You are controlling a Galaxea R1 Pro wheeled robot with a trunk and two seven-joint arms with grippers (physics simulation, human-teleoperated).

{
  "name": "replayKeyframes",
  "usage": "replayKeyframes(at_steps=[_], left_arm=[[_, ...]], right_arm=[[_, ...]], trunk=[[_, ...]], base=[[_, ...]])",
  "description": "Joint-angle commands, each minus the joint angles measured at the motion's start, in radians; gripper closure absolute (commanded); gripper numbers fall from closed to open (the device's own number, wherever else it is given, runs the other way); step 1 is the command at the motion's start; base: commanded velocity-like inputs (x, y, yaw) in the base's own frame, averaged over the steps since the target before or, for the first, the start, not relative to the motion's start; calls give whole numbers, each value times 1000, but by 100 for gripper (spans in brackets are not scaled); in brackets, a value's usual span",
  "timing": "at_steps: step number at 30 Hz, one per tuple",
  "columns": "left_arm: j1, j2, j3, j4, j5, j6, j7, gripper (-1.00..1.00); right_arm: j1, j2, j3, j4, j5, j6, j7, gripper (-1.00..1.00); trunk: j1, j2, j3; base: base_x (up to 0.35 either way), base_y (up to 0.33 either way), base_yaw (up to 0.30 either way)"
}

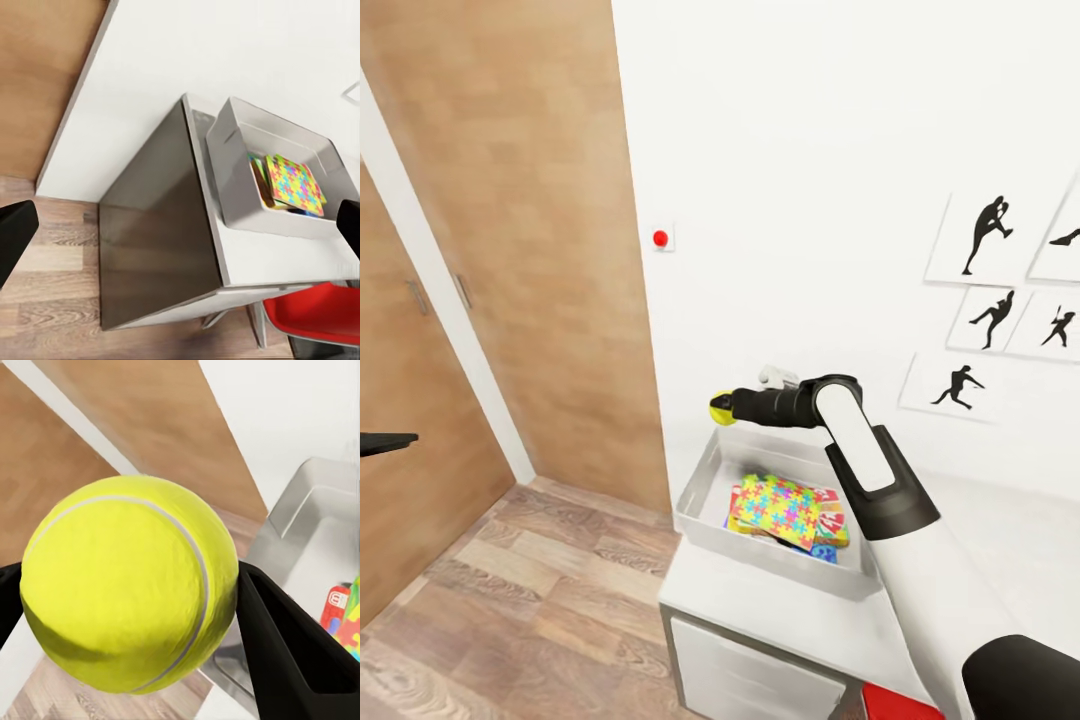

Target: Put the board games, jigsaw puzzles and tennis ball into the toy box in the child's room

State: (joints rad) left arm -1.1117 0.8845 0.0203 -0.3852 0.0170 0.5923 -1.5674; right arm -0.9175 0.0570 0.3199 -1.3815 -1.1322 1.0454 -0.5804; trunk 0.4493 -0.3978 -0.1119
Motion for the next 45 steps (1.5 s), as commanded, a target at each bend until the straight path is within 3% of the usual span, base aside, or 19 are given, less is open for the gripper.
replayKeyframes(at_steps=[1, 21, 34, 45], left_arm=[[0, 1, 0, 0, 1, 11, -3, -100], [0, 0, 0, 0, 0, 11, -3, -100], [0, -6, 0, 0, -2, 11, -3, -100], [0, -6, 0, 1, -2, 11, -3, -100]], right_arm=[[-1, 0, -1, 2, -12, 2, -12, 100], [2, 0, -15, 30, -11, 2, -13, 100], [2, -13, -16, 32, -11, 2, -11, 100], [2, -19, -16, 32, -11, 2, -11, 100]], trunk=[[1, -2, -1], [1, -2, 3], [1, -2, 11], [1, -2, 12]], base=[[13, 277, -221], [5, 77, -54], [216, 134, -168], [24, 22, -25]])
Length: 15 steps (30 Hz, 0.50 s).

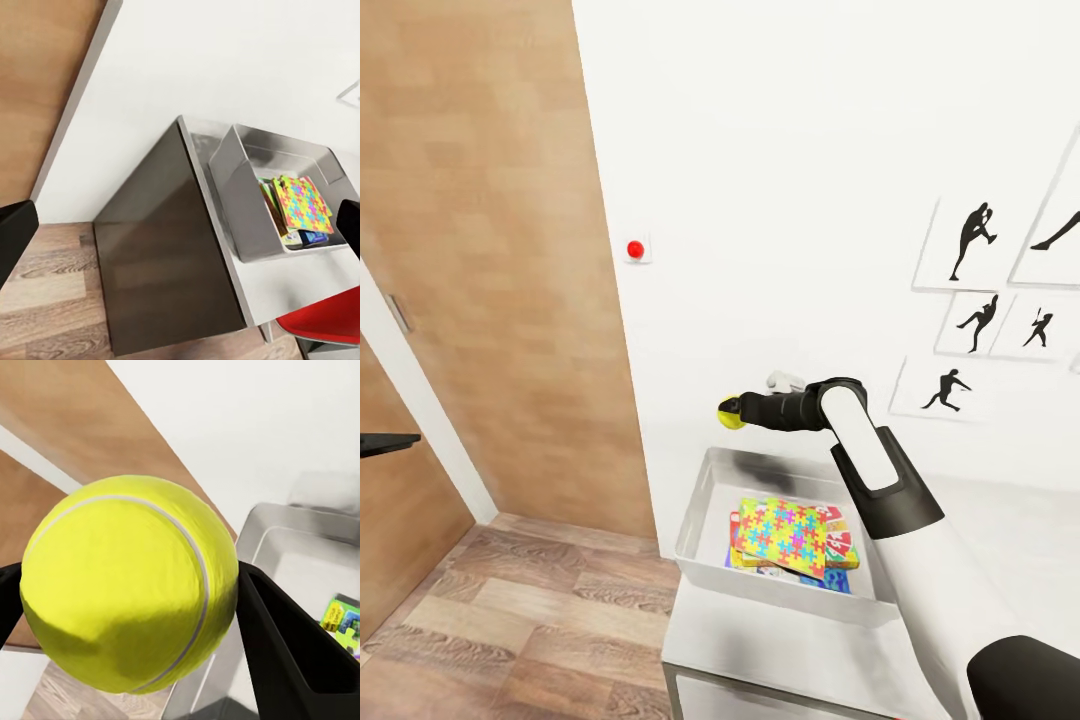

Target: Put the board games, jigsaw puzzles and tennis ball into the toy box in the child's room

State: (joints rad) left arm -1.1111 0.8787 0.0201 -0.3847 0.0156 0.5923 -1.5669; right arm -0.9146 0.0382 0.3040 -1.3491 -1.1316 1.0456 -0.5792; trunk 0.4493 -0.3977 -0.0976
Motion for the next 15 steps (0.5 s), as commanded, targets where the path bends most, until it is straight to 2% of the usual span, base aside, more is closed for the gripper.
replayKeyframes(at_steps=[1, 7, 15], left_arm=[[-1, 0, 0, 3, -1, 11, -4, -100], [-1, -3, -2, 32, -13, 9, -4, -100], [-1, -28, -6, 65, -40, -27, -2, -100]], right_arm=[[-2, 0, 0, -1, -12, 2, -13, 100], [-14, 2, 0, 22, -11, 2, -16, 100], [-129, 11, 0, 269, -15, 2, -91, 100]], trunk=[[1, -2, -2], [1, -2, -2], [1, -2, -2]], base=[[0, 0, 0], [0, 0, 0], [0, 0, 0]])
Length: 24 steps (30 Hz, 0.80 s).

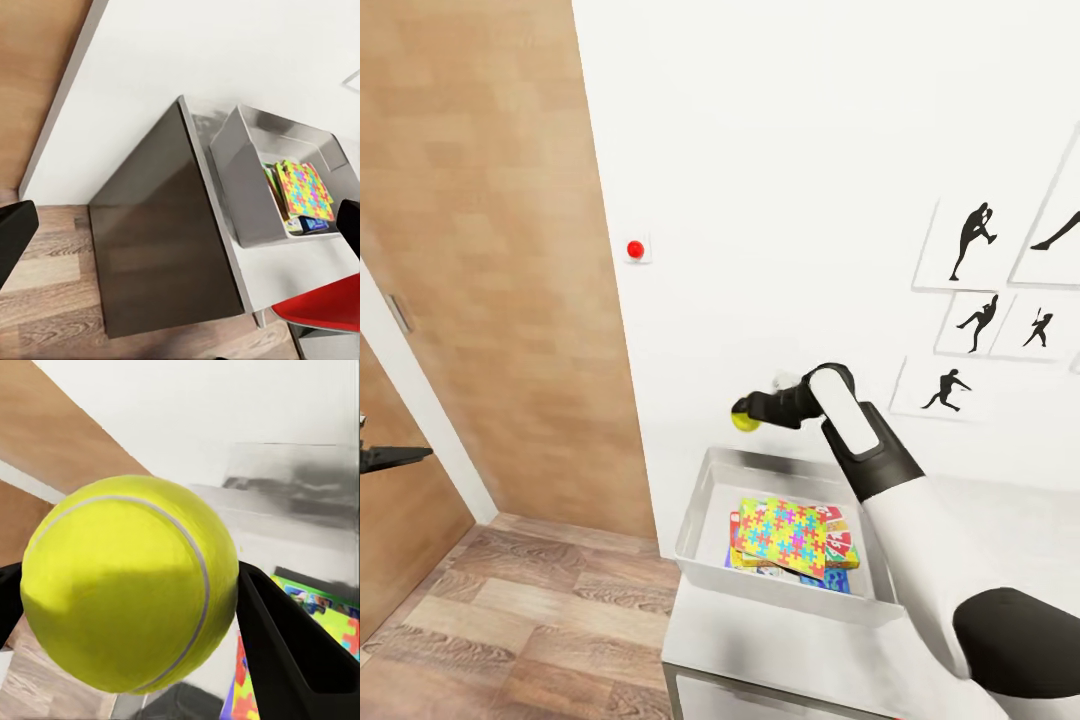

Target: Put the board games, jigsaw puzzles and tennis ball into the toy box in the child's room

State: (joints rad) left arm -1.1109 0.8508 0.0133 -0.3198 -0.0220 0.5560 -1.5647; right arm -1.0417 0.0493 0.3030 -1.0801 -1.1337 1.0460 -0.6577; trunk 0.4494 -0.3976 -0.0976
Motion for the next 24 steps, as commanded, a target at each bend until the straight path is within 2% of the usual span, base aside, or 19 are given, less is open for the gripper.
replayKeyframes(at_steps=[1, 4, 7, 18, 24], left_arm=[[-1, -3, 1, 13, -4, 3, 0, -100], [-1, -11, 1, 30, -5, -17, 11, -100], [-1, -17, 1, 38, -5, -25, 17, -100], [-1, -26, 1, 41, -6, -30, 20, -100], [-1, -26, 1, 41, -6, -30, 19, -100]], right_arm=[[-20, 3, 2, 50, -13, 1, -19, 100], [-65, 8, 5, 178, -13, 1, -27, 100], [-83, 8, 8, 255, -18, 1, -24, 100], [-83, 25, 35, 281, -16, 1, -23, 100], [-83, 30, 70, 277, -18, 1, -22, 100]], trunk=[[1, -2, -2], [1, -2, -2], [1, -2, -2], [1, -2, -2], [1, -2, -3]], base=[[0, 0, 0], [0, 0, 0], [0, 0, 0], [0, 0, 0], [0, 0, 0]])
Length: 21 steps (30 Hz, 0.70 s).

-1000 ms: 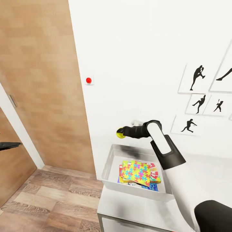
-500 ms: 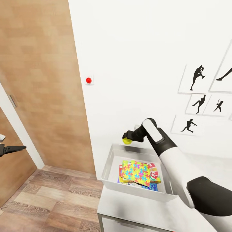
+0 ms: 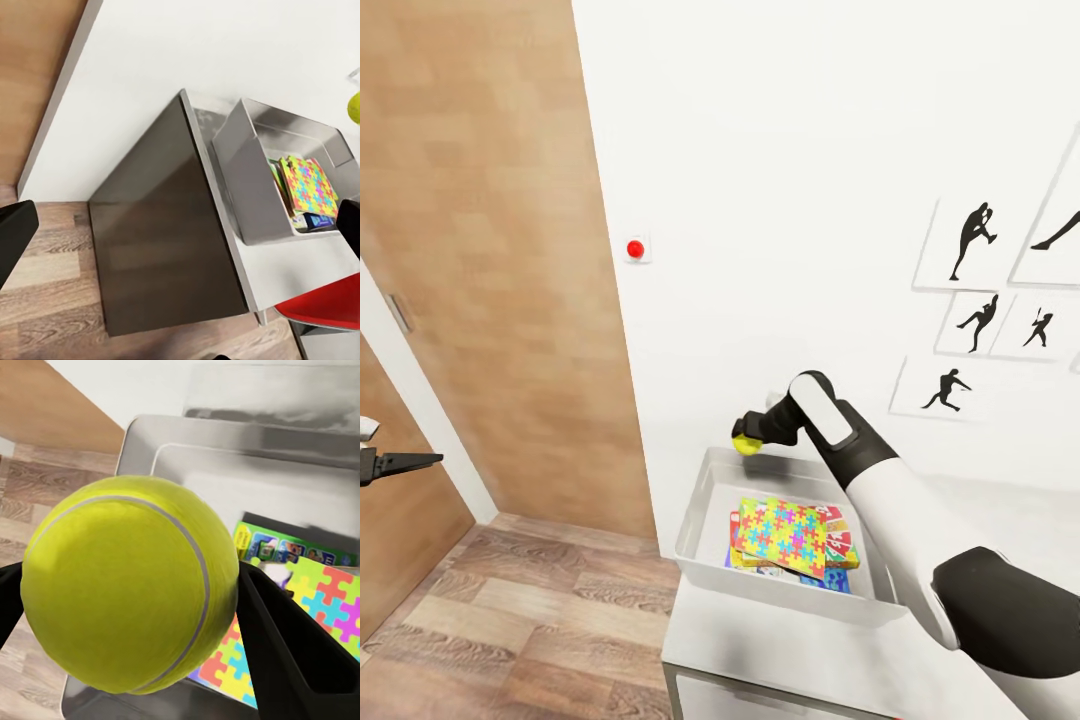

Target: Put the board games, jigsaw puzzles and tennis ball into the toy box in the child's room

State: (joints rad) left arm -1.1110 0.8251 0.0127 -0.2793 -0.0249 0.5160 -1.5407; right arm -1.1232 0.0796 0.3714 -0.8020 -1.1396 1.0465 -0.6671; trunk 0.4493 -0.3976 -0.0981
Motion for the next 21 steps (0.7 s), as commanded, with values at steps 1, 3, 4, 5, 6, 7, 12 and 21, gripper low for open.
replayKeyframes(at_steps=[1, 3, 4, 5, 6, 7, 12, 21], left_arm=[[-1, 0, 1, 0, -3, 10, -5, -100], [-1, 0, 1, 0, -3, 10, -5, -100], [-1, 0, 1, 0, -3, 10, -5, -100], [-1, 0, 1, 0, -3, 10, -5, -100], [-1, 0, 1, 0, -3, 10, -5, -100], [-1, 0, 1, 0, -3, 10, -5, -100], [-1, 0, 1, 1, -3, 10, -5, -100], [-1, -16, 1, 2, -3, 9, -5, -100]], right_arm=[[-1, 0, 4, -2, -12, 1, -13, 100], [-1, 1, 8, -6, -14, 1, -13, 100], [-2, 2, 8, -6, -14, 1, -13, 100], [-2, 5, 9, -5, -14, 1, -13, 100], [-2, 6, 10, -4, -14, 1, -14, 100], [-2, 7, 10, -2, -14, 1, -14, 100], [-3, 10, 12, 3, -14, 1, -14, 100], [0, 9, 15, 62, -13, 1, -11, 100]], trunk=[[1, -2, -3], [1, -2, -5], [1, -2, -7], [1, -2, -8], [1, -2, -10], [1, -2, -11], [1, -2, -19], [1, -2, -34]], base=[[0, 0, 0], [0, 0, 0], [0, 0, 0], [0, 0, 0], [0, 0, 0], [0, 0, 0], [0, 0, 0], [0, 0, 0]])
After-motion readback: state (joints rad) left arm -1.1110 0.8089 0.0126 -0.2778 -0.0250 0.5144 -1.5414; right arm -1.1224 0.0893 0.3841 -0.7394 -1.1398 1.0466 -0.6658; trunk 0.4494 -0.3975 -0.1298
